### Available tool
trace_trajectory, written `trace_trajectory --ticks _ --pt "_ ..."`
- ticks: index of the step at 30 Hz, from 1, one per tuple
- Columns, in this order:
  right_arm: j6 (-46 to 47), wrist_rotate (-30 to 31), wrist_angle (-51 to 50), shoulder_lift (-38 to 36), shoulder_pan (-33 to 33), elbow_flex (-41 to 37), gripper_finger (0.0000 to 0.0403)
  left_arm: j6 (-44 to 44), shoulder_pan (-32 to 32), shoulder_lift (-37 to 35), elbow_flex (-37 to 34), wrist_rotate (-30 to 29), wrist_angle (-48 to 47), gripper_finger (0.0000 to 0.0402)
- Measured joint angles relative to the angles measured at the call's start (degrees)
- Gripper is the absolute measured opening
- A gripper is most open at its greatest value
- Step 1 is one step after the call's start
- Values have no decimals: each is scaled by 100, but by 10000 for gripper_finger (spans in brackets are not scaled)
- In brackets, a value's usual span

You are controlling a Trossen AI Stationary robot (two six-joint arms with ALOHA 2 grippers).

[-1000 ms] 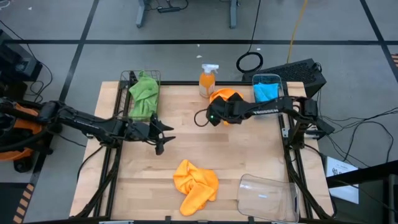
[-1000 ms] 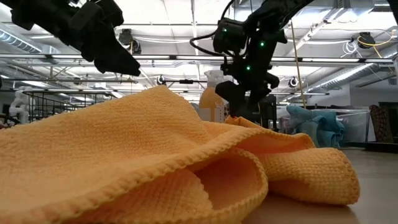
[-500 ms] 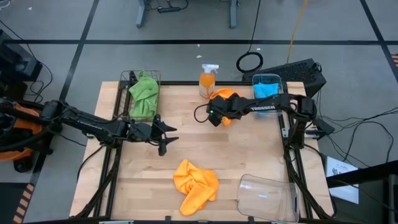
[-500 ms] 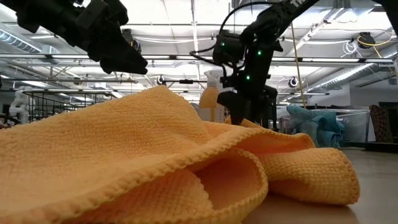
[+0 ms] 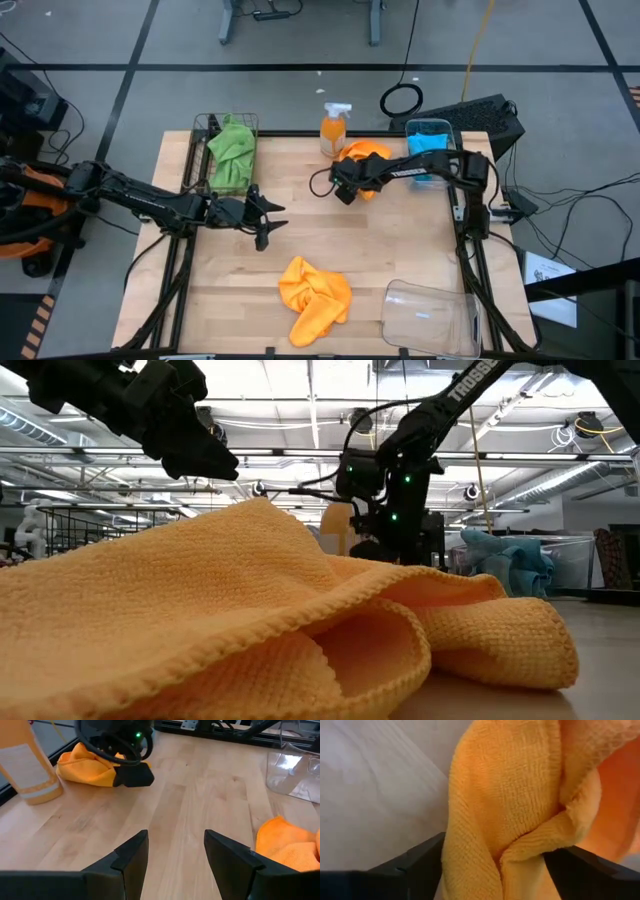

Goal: Sort microfiber towel by color & place in baskets
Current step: Put the top yellow microfiber towel into the bottom transparent bin

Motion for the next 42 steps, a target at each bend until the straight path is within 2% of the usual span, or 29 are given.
trace_trajectory --ticks 4,11,13,19,27,36,42 --pt "37 -119 46 82 -26 11 240 -2 1 0 0 0 0 199" --pt "-81 -102 -25 93 -21 4 52 -3 0 0 0 2 -2 199" --pt "-128 -107 -26 88 0 4 16 0 2 0 0 2 -4 199" --pt "-7 -164 -187 6 341 2 17 -28 0 0 0 2 -26 199" --pt "236 -152 -120 -493 1494 -7 5 -35 -20 9 1 2 -33 199" --pt "356 545 1312 -805 3017 -4 3 -35 -178 11 2 18 63 199" --pt "240 975 1983 -946 3614 -4 3 111 -330 11 2 25 458 199"
